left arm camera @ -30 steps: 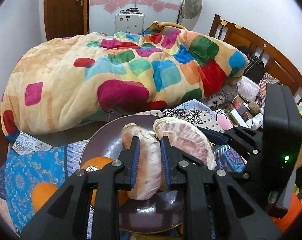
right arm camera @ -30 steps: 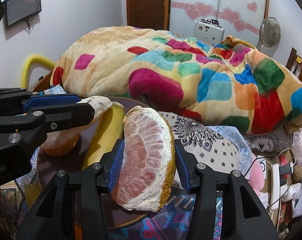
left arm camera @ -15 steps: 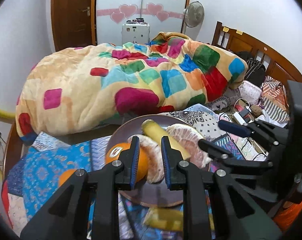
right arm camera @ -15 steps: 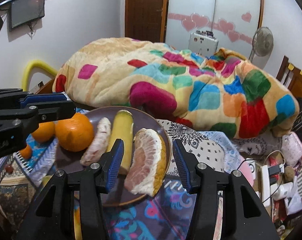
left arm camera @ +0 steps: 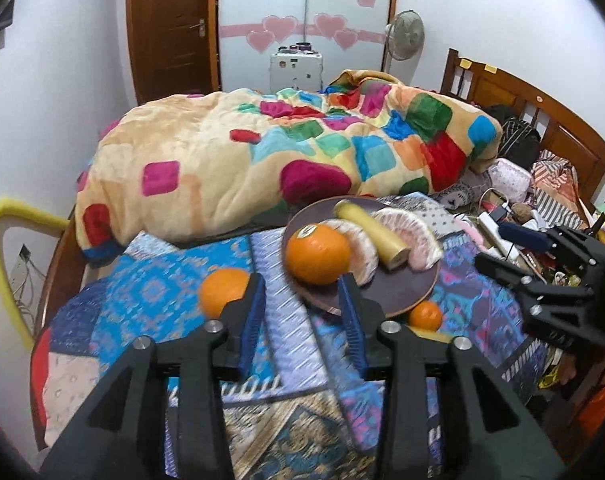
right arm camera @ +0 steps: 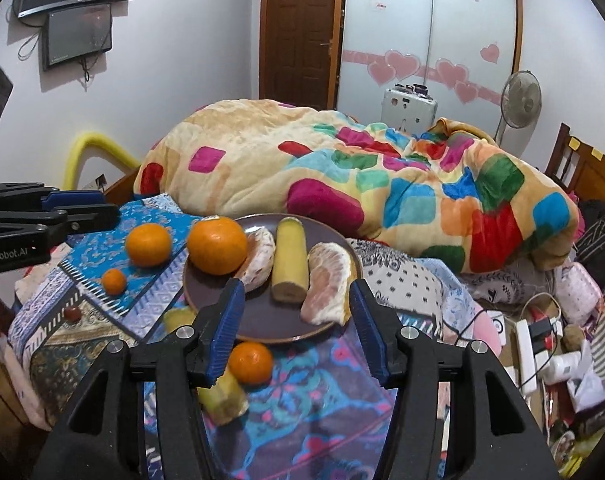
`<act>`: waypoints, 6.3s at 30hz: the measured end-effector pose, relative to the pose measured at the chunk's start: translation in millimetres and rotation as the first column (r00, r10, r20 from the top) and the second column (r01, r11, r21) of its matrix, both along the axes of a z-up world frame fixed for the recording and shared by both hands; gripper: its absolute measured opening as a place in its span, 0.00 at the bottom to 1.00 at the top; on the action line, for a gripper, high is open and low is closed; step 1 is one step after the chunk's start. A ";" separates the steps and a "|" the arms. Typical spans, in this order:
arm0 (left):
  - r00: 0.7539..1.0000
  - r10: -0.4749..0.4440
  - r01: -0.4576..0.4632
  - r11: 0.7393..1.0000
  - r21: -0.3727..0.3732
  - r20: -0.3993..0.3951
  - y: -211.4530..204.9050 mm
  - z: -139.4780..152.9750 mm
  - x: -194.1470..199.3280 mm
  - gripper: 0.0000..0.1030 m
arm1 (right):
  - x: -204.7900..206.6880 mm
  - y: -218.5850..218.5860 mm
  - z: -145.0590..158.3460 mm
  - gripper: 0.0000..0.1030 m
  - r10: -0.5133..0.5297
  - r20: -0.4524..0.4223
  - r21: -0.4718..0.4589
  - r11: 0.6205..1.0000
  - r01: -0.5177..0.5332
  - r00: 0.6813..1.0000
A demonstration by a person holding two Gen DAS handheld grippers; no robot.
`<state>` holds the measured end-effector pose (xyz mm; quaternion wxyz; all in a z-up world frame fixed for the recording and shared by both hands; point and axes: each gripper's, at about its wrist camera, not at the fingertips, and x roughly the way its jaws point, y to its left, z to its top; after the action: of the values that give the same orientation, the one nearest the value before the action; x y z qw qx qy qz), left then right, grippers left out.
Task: Organize fruits
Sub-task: 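Lower left tool onto the second large orange and close it, then grasp the green sugarcane piece with right tool while left lifts the orange, then carry the orange and sugarcane onto the purple plate and open both tools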
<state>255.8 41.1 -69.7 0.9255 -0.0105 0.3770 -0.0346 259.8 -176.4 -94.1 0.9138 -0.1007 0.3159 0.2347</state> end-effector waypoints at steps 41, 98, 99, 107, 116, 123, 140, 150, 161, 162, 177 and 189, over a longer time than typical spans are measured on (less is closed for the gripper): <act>0.991 -0.008 0.000 0.999 -0.053 -0.136 37.9 -64.6 26.5 0.61 | -1.8 29.7 -43.0 0.50 0.118 -0.069 -0.041 0.992 -0.121 0.991; 0.984 -0.112 0.110 0.994 -0.019 -0.138 -6.0 -94.0 -48.7 0.62 | -42.2 18.2 -37.1 0.27 0.225 -0.154 -0.134 0.960 -0.246 0.962; 0.984 -0.114 0.113 0.993 -0.017 -0.139 -5.8 -94.2 -49.4 0.62 | -40.4 26.2 -39.0 0.29 0.239 -0.153 -0.138 0.956 -0.260 0.959; 0.981 -0.139 0.134 0.990 -0.050 -0.135 1.1 -95.6 -50.3 0.62 | -18.5 75.0 -65.8 0.38 0.273 -0.168 -0.260 0.915 -0.310 0.947; 0.982 -0.153 0.148 0.988 -0.053 -0.113 2.8 -95.8 -52.0 0.62 | -14.3 87.0 -82.7 0.33 0.262 -0.172 -0.413 0.856 -0.311 0.950; 0.982 -0.147 0.144 0.989 -0.037 -0.118 0.0 -96.3 -51.6 0.62 | -27.8 51.0 -52.1 0.32 0.225 -0.113 -0.278 0.928 -0.248 0.968; 0.993 -0.087 0.084 0.996 -0.039 -0.081 -15.4 -84.9 -30.5 0.61 | -22.6 -32.6 -10.7 0.32 0.054 -0.050 -0.009 0.998 -0.055 0.997; 0.994 -0.112 0.112 0.993 -0.027 0.016 -38.5 -56.0 0.1 0.61 | -8.2 -32.3 0.7 0.32 0.064 -0.005 0.018 0.998 -0.064 0.998; 0.993 -0.117 0.117 0.992 -0.040 -0.001 -48.8 -69.2 43.8 0.61 | 7.7 -1.8 14.7 0.32 0.116 0.048 0.010 0.993 -0.116 0.992; 0.993 -0.115 0.115 0.993 -0.040 -0.007 -49.3 -72.2 46.8 0.61 | 10.7 0.6 14.1 0.32 0.117 0.045 0.015 0.993 -0.118 0.992; 0.991 -0.132 0.132 0.991 -0.014 -0.032 -58.2 -84.0 58.3 0.64 | 49.9 37.7 -2.9 0.32 0.138 -0.034 0.023 0.990 -0.137 0.990; 0.996 -0.090 0.090 0.993 -0.073 -0.004 -34.7 -73.2 31.4 0.77 | 61.8 53.1 -11.6 0.50 0.117 -0.070 0.010 0.993 -0.116 0.991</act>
<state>287.2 6.4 -143.0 0.9206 -0.0272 0.3790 -0.0900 321.6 -123.2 -105.7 0.8871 -0.1081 0.3408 0.2919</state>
